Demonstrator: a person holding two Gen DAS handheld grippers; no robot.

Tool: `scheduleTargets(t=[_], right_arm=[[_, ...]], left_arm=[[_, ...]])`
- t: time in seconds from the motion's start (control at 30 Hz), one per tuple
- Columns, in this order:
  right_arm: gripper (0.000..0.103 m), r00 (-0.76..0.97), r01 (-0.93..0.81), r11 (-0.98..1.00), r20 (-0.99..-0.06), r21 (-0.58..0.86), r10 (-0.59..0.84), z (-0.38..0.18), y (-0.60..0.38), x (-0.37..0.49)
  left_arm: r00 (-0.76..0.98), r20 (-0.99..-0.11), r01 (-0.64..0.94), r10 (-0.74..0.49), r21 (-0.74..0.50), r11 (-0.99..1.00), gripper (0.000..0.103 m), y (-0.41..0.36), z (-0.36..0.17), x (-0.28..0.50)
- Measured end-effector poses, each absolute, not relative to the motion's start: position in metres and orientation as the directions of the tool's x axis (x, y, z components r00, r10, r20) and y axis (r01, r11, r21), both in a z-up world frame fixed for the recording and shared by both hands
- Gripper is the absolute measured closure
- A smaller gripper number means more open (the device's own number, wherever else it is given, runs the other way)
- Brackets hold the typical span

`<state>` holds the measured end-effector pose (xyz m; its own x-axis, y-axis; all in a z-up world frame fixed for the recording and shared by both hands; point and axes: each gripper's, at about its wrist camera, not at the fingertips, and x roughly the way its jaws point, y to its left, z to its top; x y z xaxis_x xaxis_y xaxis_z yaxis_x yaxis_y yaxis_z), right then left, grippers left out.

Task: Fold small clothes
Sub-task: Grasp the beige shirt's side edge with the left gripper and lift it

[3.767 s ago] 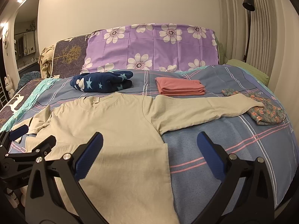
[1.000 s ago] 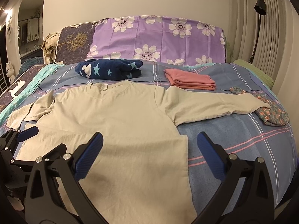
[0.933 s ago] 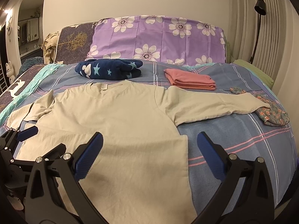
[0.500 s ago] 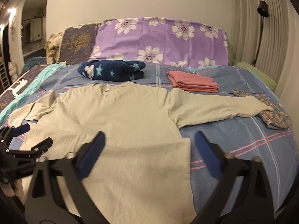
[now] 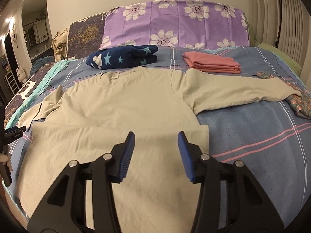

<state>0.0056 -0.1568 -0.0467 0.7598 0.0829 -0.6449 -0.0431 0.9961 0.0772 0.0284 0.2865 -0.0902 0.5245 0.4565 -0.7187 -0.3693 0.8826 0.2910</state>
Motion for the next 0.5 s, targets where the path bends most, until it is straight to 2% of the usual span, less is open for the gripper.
scheduleTargets(t=[0.13, 0.2, 0.33, 0.4, 0.43, 0.5], right_arm=[[0.051, 0.753, -0.022, 0.995, -0.653, 0.096, 0.080, -0.050, -0.162, 0.009], [0.050, 0.752, -0.017, 0.995, -0.654, 0.103, 0.081, -0.051, -0.164, 0.010], [0.048, 0.749, -0.004, 0.994, -0.659, 0.108, 0.074, -0.053, -0.168, 0.012], [0.048, 0.746, 0.004, 0.994, -0.662, 0.111, 0.070, -0.054, -0.171, 0.014], [0.047, 0.746, 0.010, 0.993, -0.663, 0.114, 0.069, -0.054, -0.174, 0.015], [0.047, 0.745, 0.018, 0.993, -0.663, 0.119, 0.066, -0.054, -0.178, 0.016]], left_arm=[[0.446, -0.741, -0.334, 0.502, 0.383, 0.861, 0.040, 0.311, -0.110, 0.045], [0.419, -0.783, -0.327, 0.460, 0.343, 0.881, 0.040, 0.322, -0.120, 0.054], [0.442, -0.788, -0.344, 0.428, 0.292, 0.892, 0.039, 0.335, -0.121, 0.061], [0.443, -0.794, -0.345, 0.416, 0.277, 0.897, 0.065, 0.336, -0.119, 0.064], [0.441, -0.812, -0.337, 0.383, 0.246, 0.909, 0.091, 0.339, -0.118, 0.068], [0.442, -0.825, -0.358, 0.353, 0.199, 0.912, 0.096, 0.344, -0.113, 0.072]])
